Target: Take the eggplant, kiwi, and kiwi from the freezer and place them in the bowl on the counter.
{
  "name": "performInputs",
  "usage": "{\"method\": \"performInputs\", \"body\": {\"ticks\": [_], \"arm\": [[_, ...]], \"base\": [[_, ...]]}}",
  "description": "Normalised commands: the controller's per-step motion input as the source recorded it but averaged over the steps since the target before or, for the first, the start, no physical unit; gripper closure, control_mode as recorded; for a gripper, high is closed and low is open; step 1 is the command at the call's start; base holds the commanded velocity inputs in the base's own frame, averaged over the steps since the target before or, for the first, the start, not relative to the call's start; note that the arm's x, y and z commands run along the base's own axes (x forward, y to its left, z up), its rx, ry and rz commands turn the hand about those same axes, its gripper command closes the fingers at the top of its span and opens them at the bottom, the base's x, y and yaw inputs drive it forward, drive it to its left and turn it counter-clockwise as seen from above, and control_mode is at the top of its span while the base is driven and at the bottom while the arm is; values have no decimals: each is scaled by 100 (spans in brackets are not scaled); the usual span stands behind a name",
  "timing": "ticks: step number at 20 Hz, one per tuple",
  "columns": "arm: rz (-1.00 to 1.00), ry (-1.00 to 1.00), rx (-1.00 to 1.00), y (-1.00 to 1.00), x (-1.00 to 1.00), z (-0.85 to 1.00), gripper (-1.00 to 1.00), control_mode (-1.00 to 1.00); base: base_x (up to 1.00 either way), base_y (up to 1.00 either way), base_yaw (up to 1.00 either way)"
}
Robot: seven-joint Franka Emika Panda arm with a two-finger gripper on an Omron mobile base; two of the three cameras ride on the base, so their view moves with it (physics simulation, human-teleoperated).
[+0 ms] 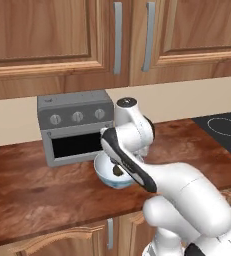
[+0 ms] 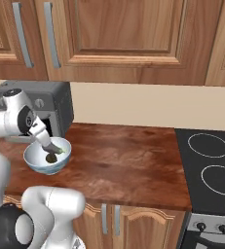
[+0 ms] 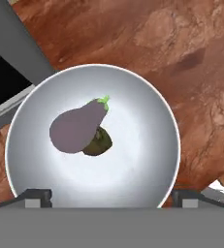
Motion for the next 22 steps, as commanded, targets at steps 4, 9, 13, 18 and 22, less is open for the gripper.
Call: {"method": "performInputs", "body": {"ticks": [4, 9, 13, 18, 22], "arm": [[0, -37, 0, -32, -100, 71, -100, -100], [0, -41, 0, -38, -100, 54, -100, -100], [0, 0, 0, 0, 0, 0, -100, 100], [0, 0, 0, 0, 0, 0, -100, 100], [0, 0, 0, 0, 0, 0, -100, 100]], "base": [[0, 0, 0], [0, 0, 0], [-100, -23, 0], [-100, -6, 0], [-100, 12, 0]]}}
